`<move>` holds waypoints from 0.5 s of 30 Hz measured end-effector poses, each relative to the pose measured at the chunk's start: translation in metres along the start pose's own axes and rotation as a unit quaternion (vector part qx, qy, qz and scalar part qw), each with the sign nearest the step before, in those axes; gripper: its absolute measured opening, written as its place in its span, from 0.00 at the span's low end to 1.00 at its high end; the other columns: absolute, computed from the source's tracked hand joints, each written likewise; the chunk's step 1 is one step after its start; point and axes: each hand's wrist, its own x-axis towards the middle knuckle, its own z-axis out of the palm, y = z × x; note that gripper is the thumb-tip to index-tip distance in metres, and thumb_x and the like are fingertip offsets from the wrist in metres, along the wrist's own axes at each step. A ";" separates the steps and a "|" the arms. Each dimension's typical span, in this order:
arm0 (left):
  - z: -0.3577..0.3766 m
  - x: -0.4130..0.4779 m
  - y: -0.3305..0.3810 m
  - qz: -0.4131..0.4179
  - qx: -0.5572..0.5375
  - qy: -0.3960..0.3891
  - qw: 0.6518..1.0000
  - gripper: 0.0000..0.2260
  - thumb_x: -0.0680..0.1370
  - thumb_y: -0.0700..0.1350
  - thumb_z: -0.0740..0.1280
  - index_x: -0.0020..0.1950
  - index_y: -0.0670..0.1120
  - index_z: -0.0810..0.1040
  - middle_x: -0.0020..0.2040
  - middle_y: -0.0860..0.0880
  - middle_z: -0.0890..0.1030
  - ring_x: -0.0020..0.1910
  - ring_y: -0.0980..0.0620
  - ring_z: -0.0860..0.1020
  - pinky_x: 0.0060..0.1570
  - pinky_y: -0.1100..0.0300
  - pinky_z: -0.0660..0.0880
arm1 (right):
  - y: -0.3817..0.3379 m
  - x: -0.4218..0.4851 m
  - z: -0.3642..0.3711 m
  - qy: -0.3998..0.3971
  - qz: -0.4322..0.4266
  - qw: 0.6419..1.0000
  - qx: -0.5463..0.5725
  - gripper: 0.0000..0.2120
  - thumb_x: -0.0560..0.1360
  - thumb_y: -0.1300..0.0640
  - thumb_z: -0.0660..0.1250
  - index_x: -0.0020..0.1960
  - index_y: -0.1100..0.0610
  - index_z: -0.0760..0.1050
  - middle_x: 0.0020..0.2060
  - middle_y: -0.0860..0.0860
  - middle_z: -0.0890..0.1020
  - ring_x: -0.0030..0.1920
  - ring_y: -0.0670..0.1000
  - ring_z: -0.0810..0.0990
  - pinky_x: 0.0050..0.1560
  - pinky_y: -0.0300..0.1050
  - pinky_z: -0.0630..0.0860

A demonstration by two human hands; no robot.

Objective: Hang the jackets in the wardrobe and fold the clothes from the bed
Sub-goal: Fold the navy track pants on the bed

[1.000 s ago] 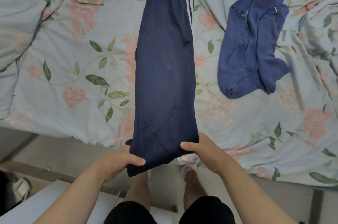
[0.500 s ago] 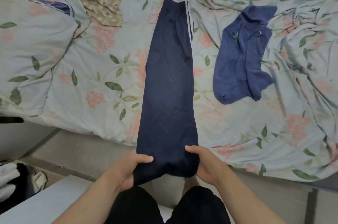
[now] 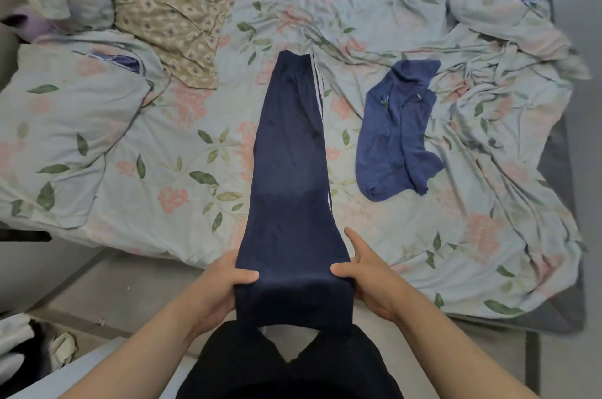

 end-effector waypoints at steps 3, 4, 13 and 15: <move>0.007 -0.011 0.017 0.060 -0.034 0.090 0.994 0.22 0.77 0.31 0.64 0.60 0.56 0.75 0.53 0.51 0.85 0.51 0.48 0.84 0.41 0.57 0.80 | -0.018 -0.014 0.009 0.051 -0.044 0.998 -0.010 0.15 0.71 0.60 0.67 0.53 0.43 0.78 0.44 0.61 0.80 0.42 0.59 0.72 0.38 0.53 0.66; 0.009 -0.016 0.024 0.074 -0.037 0.088 0.993 0.20 0.77 0.31 0.64 0.59 0.56 0.77 0.53 0.50 0.85 0.50 0.48 0.84 0.40 0.57 0.80 | -0.024 -0.018 0.012 0.061 -0.063 0.996 -0.007 0.08 0.72 0.59 0.67 0.45 0.47 0.80 0.42 0.59 0.77 0.41 0.58 0.69 0.36 0.51 0.63; 0.014 -0.072 0.085 0.183 -0.192 -0.045 0.963 0.29 0.60 0.25 0.56 0.56 0.38 0.83 0.54 0.40 0.83 0.50 0.45 0.84 0.42 0.54 0.81 | -0.084 -0.065 0.023 -0.037 -0.195 0.977 0.077 0.28 0.70 0.79 0.55 0.62 0.58 0.78 0.49 0.56 0.82 0.51 0.54 0.83 0.52 0.50 0.81; 0.021 -0.081 0.100 0.239 -0.062 -0.012 0.969 0.31 0.66 0.19 0.55 0.54 0.47 0.84 0.50 0.46 0.85 0.47 0.52 0.84 0.39 0.59 0.80 | -0.099 -0.074 0.034 0.019 -0.255 0.966 -0.028 0.24 0.73 0.77 0.63 0.62 0.56 0.77 0.49 0.52 0.86 0.53 0.49 0.84 0.56 0.48 0.81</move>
